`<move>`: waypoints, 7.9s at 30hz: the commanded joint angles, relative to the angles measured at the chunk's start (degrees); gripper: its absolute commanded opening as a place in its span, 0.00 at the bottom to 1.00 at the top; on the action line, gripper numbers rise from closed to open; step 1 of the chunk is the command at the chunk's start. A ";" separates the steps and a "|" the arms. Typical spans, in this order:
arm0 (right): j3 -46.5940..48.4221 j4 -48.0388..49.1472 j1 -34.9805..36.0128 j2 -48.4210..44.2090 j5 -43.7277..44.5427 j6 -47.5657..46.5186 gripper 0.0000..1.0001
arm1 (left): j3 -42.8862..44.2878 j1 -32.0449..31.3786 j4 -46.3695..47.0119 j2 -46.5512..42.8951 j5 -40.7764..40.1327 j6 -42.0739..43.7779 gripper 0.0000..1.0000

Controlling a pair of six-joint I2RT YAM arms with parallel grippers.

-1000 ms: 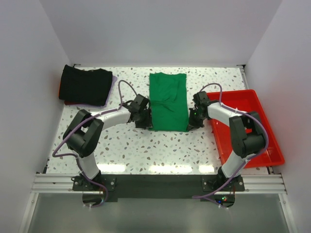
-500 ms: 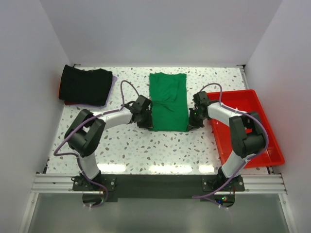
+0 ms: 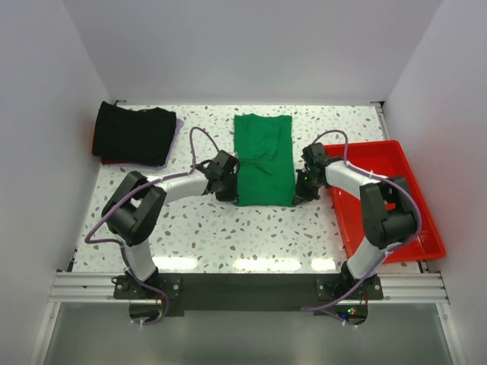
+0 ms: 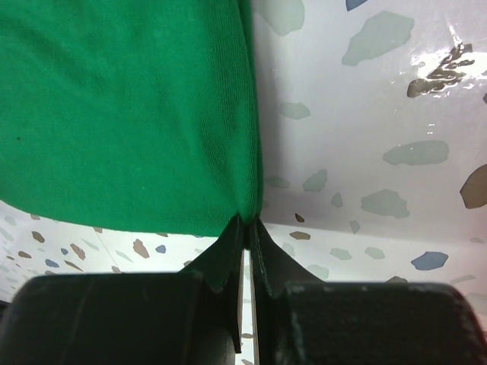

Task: Fold and stack the t-shirts
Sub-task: Fold the tshirt, then neatly place the folded tshirt to the corner

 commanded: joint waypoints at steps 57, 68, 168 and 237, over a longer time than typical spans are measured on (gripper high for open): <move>27.64 -16.70 1.22 -8.08 8.00 -1.86 0.00 | 12.10 7.05 -8.92 -9.38 13.16 0.84 0.00; 41.70 -15.47 -0.89 5.45 7.21 -4.41 0.00 | 22.39 11.96 -8.30 1.69 16.33 1.54 0.00; 21.94 1.76 4.03 11.80 -6.15 -3.62 0.69 | 0.68 14.34 45.16 18.67 20.12 -12.54 0.24; 11.22 -1.93 3.42 2.49 -6.06 -5.82 0.70 | 60.18 26.91 -30.89 6.01 -32.18 53.22 0.00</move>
